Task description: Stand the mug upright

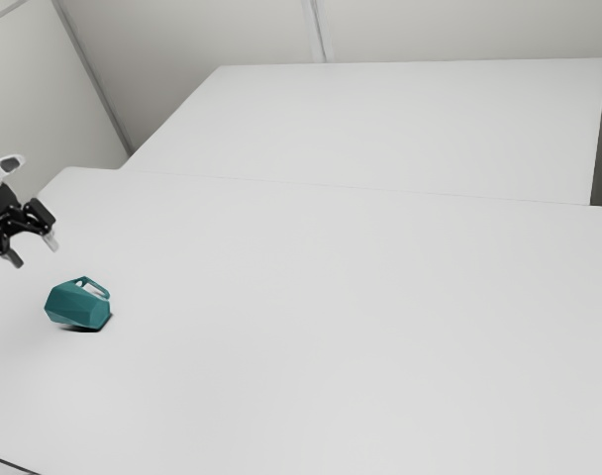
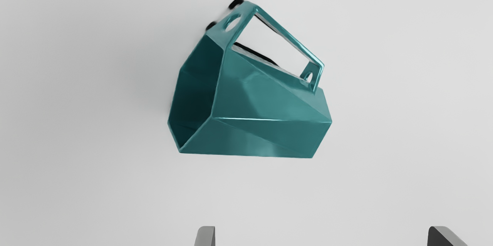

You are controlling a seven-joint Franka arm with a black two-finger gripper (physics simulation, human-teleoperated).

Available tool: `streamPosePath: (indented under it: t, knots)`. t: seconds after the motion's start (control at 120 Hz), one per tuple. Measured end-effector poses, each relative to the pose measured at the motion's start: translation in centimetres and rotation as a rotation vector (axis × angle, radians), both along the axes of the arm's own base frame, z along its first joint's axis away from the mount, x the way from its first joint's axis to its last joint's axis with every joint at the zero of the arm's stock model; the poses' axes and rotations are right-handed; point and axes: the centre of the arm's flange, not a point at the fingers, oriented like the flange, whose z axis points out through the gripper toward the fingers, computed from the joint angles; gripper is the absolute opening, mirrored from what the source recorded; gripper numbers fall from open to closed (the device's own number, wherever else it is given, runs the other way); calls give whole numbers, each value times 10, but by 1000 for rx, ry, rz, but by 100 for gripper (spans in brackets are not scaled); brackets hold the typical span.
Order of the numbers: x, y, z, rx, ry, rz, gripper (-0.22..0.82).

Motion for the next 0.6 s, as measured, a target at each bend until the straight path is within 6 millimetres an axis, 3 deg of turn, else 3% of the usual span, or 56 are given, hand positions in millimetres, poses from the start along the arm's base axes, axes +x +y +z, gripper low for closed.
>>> streamPosePath:
  t: [0.242,0.408,0.6]
  knots:
    - [-7,46,-56,-86,-39,-23,60]
    - [0,59,-81,-114,-87,-78,60]
    - [4,59,-90,-194,-192,-108,60]
